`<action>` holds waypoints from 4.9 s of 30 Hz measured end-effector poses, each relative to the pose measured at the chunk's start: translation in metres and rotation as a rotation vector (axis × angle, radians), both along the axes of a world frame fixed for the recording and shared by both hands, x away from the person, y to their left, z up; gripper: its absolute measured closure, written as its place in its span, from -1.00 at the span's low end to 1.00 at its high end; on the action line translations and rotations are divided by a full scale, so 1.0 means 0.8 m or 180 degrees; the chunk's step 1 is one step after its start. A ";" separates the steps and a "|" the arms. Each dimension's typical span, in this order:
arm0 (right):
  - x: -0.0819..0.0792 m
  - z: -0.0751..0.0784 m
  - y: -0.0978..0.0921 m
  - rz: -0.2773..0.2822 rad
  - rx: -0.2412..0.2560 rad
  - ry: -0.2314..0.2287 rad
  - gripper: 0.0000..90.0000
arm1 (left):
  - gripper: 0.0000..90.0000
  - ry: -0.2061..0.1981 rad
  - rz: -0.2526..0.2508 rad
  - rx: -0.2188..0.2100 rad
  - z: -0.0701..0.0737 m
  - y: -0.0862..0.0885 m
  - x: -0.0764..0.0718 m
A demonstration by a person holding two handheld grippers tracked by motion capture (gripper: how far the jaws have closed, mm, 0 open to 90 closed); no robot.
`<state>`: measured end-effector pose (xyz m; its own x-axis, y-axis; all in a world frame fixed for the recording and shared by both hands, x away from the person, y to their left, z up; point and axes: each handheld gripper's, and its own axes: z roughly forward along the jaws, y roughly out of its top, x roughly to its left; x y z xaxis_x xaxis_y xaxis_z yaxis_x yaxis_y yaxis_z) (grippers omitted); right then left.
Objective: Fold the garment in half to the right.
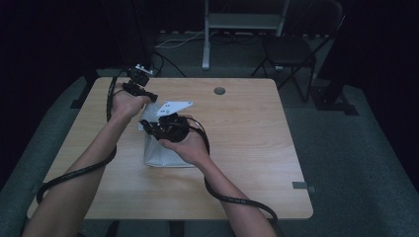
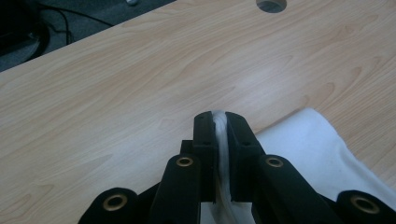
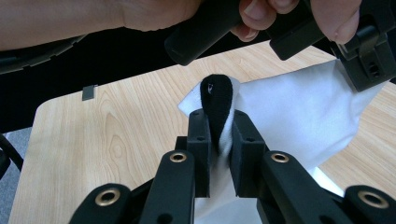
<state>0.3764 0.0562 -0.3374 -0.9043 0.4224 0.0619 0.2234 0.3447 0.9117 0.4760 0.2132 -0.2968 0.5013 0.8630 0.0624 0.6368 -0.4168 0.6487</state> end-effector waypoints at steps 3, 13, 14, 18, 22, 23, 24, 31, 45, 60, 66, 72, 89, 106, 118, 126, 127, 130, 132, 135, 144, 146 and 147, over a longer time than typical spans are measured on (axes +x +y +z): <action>0.000 -0.001 -0.002 -0.0007 0.0005 0.0008 0.79 | 0.86 0.0014 -0.0007 -0.0009 -0.002 -0.004 0.001; 0.000 -0.005 -0.013 -0.0042 -0.0003 0.0037 0.79 | 0.86 0.0024 -0.0033 -0.0014 -0.005 -0.013 0.002; 0.000 -0.006 -0.013 -0.0045 0.0003 0.0031 0.79 | 0.86 0.0022 -0.0036 -0.0015 -0.006 -0.014 0.002; -0.001 -0.009 -0.016 -0.0060 -0.0008 0.0052 0.79 | 0.86 0.0024 -0.0040 -0.0016 -0.007 -0.016 0.002; -0.001 -0.012 -0.018 -0.0066 -0.0010 0.0056 0.79 | 0.86 0.0027 -0.0056 -0.0026 -0.010 -0.020 0.002; -0.001 -0.012 -0.019 -0.0067 -0.0019 0.0058 0.79 | 0.86 0.0027 -0.0065 -0.0025 -0.010 -0.021 0.003; -0.002 -0.013 -0.019 -0.0072 -0.0018 0.0059 0.79 | 0.86 0.0032 -0.0067 -0.0033 -0.011 -0.022 0.003; -0.001 -0.016 -0.026 -0.0098 -0.0025 0.0079 0.79 | 0.86 0.0034 -0.0084 -0.0057 -0.014 -0.027 0.003; -0.001 -0.022 -0.040 -0.0142 -0.0016 0.0113 0.79 | 0.85 0.0048 -0.0118 -0.0101 -0.023 -0.042 0.003; -0.002 -0.030 -0.047 -0.0170 -0.0032 0.0151 0.79 | 0.85 0.0055 -0.0145 -0.0126 -0.033 -0.053 0.004; -0.002 -0.033 -0.051 -0.0190 -0.0042 0.0167 0.79 | 0.85 0.0054 -0.0168 -0.0152 -0.037 -0.057 0.004; -0.002 -0.036 -0.057 -0.0209 -0.0041 0.0189 0.79 | 0.85 0.0040 -0.0193 -0.0166 -0.041 -0.060 0.003; -0.002 -0.047 -0.069 -0.0255 -0.0062 0.0232 0.78 | 0.85 0.0042 -0.0227 -0.0186 -0.049 -0.067 0.003; -0.004 -0.059 -0.077 -0.0283 -0.0089 0.0291 0.78 | 0.84 0.0079 -0.0224 -0.0200 -0.060 -0.078 0.005; -0.005 -0.066 -0.080 -0.0293 -0.0107 0.0321 0.77 | 0.84 0.0091 -0.0234 -0.0186 -0.066 -0.084 0.005; -0.006 -0.071 -0.083 -0.0314 -0.0120 0.0362 0.77 | 0.84 0.0118 -0.0242 -0.0178 -0.072 -0.088 0.005; -0.006 -0.071 -0.083 -0.0312 -0.0127 0.0360 0.77 | 0.84 0.0117 -0.0242 -0.0180 -0.073 -0.089 0.005; -0.006 -0.074 -0.084 -0.0311 -0.0125 0.0357 0.77 | 0.84 0.0123 -0.0247 -0.0168 -0.075 -0.092 0.004; -0.006 -0.075 -0.085 -0.0312 -0.0133 0.0377 0.77 | 0.84 0.0128 -0.0248 -0.0163 -0.076 -0.093 0.005; -0.007 -0.076 -0.086 -0.0323 -0.0129 0.0379 0.77 | 0.84 0.0133 -0.0249 -0.0160 -0.079 -0.095 0.005; -0.007 -0.081 -0.088 -0.0325 -0.0136 0.0404 0.77 | 0.83 0.0142 -0.0258 -0.0159 -0.086 -0.101 0.005; -0.007 -0.082 -0.089 -0.0325 -0.0145 0.0400 0.77 | 0.83 0.0143 -0.0257 -0.0155 -0.086 -0.102 0.005; -0.007 -0.083 -0.089 -0.0329 -0.0146 0.0406 0.77 | 0.83 0.0145 -0.0256 -0.0158 -0.086 -0.103 0.005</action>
<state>0.3709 -0.0152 -0.4034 -0.8419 0.5178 0.1519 0.3727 0.3545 0.8576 0.4802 0.1308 -0.3658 0.5704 0.8213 -0.0039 0.6319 -0.4358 0.6410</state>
